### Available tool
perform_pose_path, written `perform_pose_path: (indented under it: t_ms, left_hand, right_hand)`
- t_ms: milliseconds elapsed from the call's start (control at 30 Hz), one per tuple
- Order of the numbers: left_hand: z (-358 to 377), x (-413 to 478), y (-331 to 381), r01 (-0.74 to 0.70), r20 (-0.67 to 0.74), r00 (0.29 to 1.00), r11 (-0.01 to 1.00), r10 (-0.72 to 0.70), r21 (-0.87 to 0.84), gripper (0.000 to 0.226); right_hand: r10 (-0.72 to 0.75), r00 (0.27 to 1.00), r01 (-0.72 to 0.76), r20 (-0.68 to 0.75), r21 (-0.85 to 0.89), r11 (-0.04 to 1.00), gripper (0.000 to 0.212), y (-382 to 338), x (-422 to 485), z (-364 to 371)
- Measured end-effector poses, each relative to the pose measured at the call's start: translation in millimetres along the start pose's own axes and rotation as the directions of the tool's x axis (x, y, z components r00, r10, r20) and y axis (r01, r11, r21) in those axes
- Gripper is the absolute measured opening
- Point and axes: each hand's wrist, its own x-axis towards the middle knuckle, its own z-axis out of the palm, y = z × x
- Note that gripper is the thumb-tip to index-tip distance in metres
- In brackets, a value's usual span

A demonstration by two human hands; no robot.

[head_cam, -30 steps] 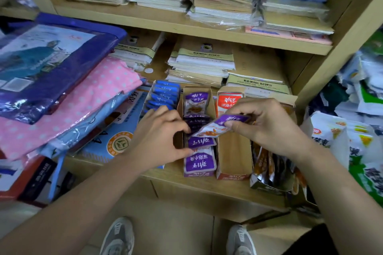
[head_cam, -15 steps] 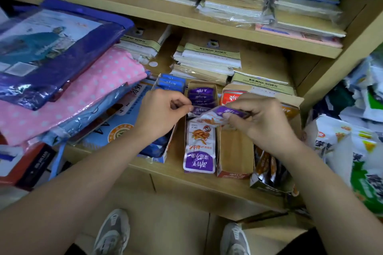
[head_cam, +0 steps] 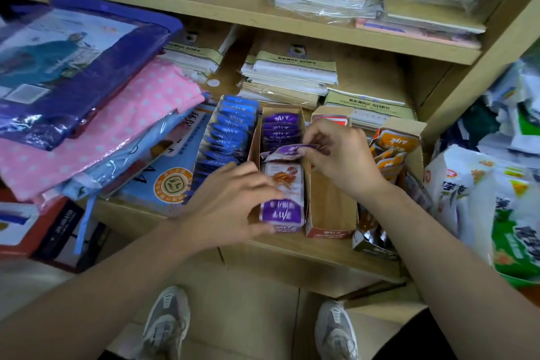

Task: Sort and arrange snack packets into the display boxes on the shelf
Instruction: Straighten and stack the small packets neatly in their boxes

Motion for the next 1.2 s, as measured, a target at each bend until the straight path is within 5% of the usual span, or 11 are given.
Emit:
perform_pose_path:
  t_ms: [167,267,367,433,500,600,700,833,1033,1133,1200]
  left_hand:
    - [-9.2,10.6,-10.5,0.122,-0.342,0.924,0.980,-0.170,-0.157,0.012]
    - [-14.3,20.7,-13.0,0.187,-0.433,0.867,0.966,-0.248,-0.178,0.013]
    - [-13.0,32.3,-11.8,0.233,-0.488,0.816,0.949,-0.309,-0.213,0.025]
    - [-11.8,37.1,-8.3,0.244,-0.506,0.796,0.941,-0.332,-0.234,0.030]
    - [-10.0,36.4,-4.3,0.176,-0.463,0.850,0.964,-0.251,-0.200,0.030]
    - [-6.7,26.7,-2.4,0.049,-0.225,0.972,0.996,-0.065,-0.077,0.031]
    - [-1.8,19.8,-4.3,0.021,-0.071,0.997,0.996,-0.015,0.082,0.043]
    - [0.3,23.4,-5.4,0.025,-0.194,0.981,0.996,-0.007,0.091,0.006]
    - [-4.4,35.7,-10.6,0.134,-0.510,0.851,0.991,-0.125,-0.019,0.013]
    - [-6.7,40.2,-4.5,0.156,-0.537,0.829,0.987,-0.157,-0.048,0.025]
    - [-6.2,37.5,-3.5,0.083,-0.475,0.874,0.994,-0.106,-0.068,0.023]
  right_hand:
    - [0.027,0.998,-0.031,0.058,0.073,0.997,0.008,-4.7,-1.9,-3.1]
    - [0.053,0.990,-0.080,0.134,0.203,0.976,0.020,-9.8,-4.3,-7.3]
    - [0.041,0.971,-0.068,0.237,0.107,0.992,0.034,-11.3,-6.6,-7.4]
    - [-0.004,0.985,0.002,0.174,0.012,1.000,0.024,-9.6,-5.3,-3.7]
    - [-0.017,0.996,0.018,0.087,-0.003,1.000,0.012,-6.3,-3.1,-1.6]
    - [0.035,0.997,-0.035,0.069,0.009,0.999,0.011,-3.2,-0.6,-1.7]
    - [0.039,0.997,-0.040,0.062,0.011,0.999,0.013,-4.1,-1.4,-2.1]
    - [0.038,0.996,-0.042,0.079,0.053,0.998,0.011,-4.0,-2.7,-3.6]
    - [0.040,0.977,-0.083,0.207,0.204,0.975,0.036,-6.5,-6.4,-10.5]
    - [0.005,0.991,-0.006,0.135,0.009,1.000,0.031,-5.3,-4.7,-6.0]
    - [-0.009,0.997,0.010,0.079,-0.022,1.000,0.018,-4.1,-3.3,-2.9]
